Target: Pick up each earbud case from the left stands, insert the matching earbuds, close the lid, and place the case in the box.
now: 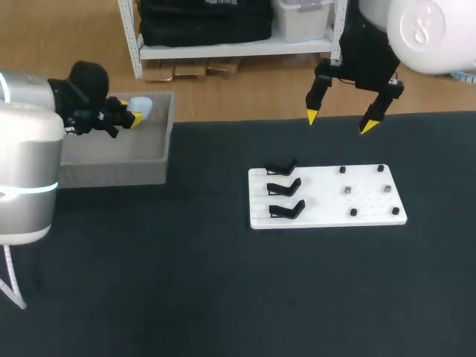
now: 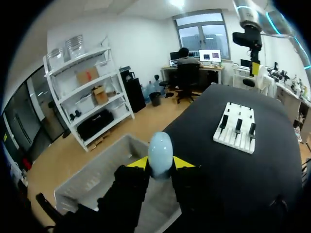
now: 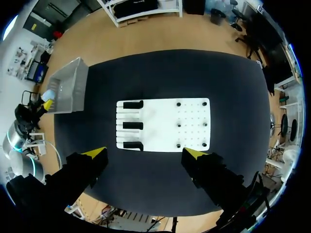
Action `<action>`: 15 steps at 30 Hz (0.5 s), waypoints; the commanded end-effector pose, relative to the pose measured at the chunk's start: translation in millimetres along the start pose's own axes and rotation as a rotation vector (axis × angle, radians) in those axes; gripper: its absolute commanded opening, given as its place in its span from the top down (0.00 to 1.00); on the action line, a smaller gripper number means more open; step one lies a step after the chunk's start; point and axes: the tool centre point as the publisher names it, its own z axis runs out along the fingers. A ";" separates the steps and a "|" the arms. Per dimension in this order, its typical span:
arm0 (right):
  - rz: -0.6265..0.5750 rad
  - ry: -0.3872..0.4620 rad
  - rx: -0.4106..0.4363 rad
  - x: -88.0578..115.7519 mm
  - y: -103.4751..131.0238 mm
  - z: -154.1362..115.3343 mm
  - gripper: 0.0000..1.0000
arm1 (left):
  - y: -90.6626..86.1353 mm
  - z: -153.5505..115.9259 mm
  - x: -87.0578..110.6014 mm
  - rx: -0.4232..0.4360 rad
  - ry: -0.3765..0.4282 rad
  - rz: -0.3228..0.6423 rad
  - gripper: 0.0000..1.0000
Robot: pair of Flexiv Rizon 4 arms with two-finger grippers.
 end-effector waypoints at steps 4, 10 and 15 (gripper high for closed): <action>0.002 -0.009 0.000 3.0 -1.0 -0.4 0.00 | 21.0 1.3 23.3 -0.036 0.078 -0.072 1.00; 0.002 -0.009 0.000 3.0 -1.0 -0.4 0.00 | 33.5 -5.9 37.7 -0.079 0.099 -0.126 1.00; 0.002 -0.009 0.000 3.0 -1.0 -0.4 0.00 | 42.4 -9.7 47.4 -0.119 0.110 -0.166 1.00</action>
